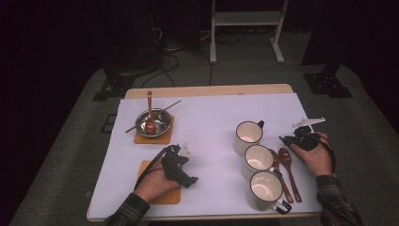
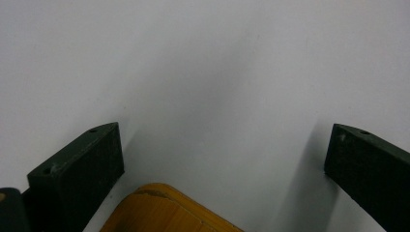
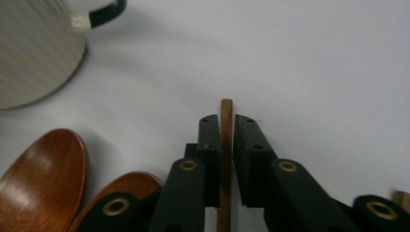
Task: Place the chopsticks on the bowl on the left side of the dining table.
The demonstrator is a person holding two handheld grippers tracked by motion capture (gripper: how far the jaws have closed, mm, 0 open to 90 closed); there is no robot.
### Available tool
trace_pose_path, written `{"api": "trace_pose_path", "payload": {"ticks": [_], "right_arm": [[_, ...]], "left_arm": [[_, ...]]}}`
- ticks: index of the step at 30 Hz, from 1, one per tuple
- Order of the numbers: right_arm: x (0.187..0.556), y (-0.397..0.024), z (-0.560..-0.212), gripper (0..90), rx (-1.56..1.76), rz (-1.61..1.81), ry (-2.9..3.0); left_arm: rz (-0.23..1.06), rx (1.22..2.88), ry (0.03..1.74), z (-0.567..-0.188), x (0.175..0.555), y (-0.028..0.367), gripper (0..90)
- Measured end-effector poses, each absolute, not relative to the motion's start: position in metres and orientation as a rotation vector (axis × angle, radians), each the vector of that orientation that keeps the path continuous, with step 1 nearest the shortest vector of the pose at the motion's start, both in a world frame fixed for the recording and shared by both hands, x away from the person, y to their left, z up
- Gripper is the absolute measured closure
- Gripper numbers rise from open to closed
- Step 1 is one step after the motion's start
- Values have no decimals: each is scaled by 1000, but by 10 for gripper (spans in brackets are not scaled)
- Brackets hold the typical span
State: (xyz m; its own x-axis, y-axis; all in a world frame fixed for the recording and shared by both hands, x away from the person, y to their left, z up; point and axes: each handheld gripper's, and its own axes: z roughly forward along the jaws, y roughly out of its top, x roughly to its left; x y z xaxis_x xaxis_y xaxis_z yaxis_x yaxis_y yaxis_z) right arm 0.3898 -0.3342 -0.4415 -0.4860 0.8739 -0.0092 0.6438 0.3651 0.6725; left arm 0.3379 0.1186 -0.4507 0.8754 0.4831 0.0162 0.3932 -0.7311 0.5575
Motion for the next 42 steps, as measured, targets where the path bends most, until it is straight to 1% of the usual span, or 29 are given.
{"api": "trace_pose_path", "payload": {"ticks": [9, 21, 29, 42], "right_arm": [[373, -347, -432, 793, 1355, 913, 2223], [340, -372, -430, 791, 1413, 932, 2182], [315, -384, -431, 791, 1455, 947, 2171], [290, -390, -439, 789, 1483, 926, 2192]], "left_arm": [[214, 2486, 633, -451, 338, 119, 0], [213, 2491, 633, -450, 338, 118, 0], [214, 2493, 634, -450, 338, 118, 0], [213, 2490, 636, -450, 338, 118, 0]]}}
